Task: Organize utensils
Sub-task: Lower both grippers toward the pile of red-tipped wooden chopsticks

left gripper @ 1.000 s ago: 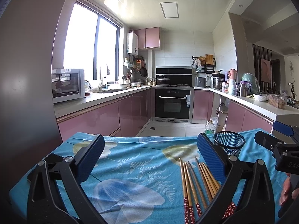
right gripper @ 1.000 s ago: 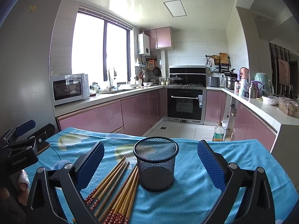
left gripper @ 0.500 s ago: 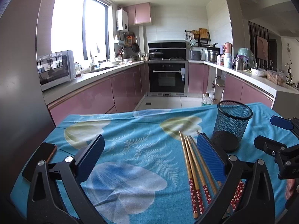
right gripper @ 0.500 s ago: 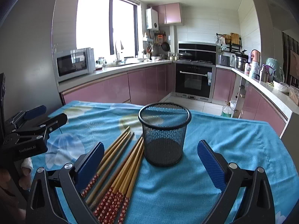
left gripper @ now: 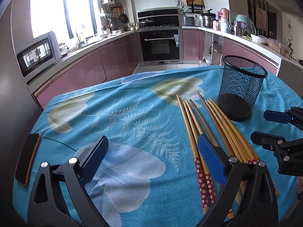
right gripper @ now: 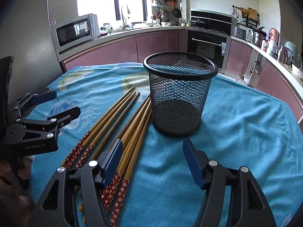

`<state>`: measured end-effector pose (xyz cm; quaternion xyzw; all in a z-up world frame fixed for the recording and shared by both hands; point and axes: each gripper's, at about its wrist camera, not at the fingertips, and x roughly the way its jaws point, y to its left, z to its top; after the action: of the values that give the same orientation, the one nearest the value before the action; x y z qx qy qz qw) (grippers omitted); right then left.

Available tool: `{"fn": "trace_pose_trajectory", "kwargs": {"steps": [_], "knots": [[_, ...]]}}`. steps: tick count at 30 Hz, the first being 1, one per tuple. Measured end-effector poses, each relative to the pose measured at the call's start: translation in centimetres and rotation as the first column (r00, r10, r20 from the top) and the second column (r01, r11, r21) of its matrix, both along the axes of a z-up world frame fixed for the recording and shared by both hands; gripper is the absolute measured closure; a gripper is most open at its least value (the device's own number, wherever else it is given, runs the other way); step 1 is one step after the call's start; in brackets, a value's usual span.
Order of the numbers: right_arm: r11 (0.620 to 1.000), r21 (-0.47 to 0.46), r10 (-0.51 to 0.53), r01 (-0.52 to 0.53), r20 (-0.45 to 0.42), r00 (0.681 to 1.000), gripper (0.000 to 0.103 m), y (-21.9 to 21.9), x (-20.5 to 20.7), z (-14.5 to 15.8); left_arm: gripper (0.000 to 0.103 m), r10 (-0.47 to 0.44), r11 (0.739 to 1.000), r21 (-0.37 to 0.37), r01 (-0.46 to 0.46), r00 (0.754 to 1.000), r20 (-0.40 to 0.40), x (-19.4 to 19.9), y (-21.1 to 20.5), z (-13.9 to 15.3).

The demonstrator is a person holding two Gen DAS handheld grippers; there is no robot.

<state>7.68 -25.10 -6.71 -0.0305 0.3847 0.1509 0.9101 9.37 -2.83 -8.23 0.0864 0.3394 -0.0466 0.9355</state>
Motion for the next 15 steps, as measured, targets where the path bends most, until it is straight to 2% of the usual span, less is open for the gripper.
{"fn": "trace_pose_trajectory", "kwargs": {"steps": [6, 10, 15], "knots": [[1.000, 0.000, 0.010, -0.010, -0.073, 0.997, 0.061, 0.1, 1.0, -0.8, 0.027, -0.068, 0.998, -0.001, 0.069, 0.992, -0.102, 1.9, -0.6, -1.6], [1.000, 0.009, 0.022, -0.021, -0.104, 0.994, 0.063, 0.3, 1.6, -1.3, 0.033, -0.099, 0.995, -0.003, 0.099, 0.985, -0.142, 3.0, -1.2, -2.5], [0.999, -0.036, 0.026, -0.030, -0.118, 0.993, 0.067, 1.2, 2.1, -1.6, 0.038, -0.127, 0.992, -0.008, 0.127, 0.978, -0.164, 4.1, -2.1, -3.0]]}}
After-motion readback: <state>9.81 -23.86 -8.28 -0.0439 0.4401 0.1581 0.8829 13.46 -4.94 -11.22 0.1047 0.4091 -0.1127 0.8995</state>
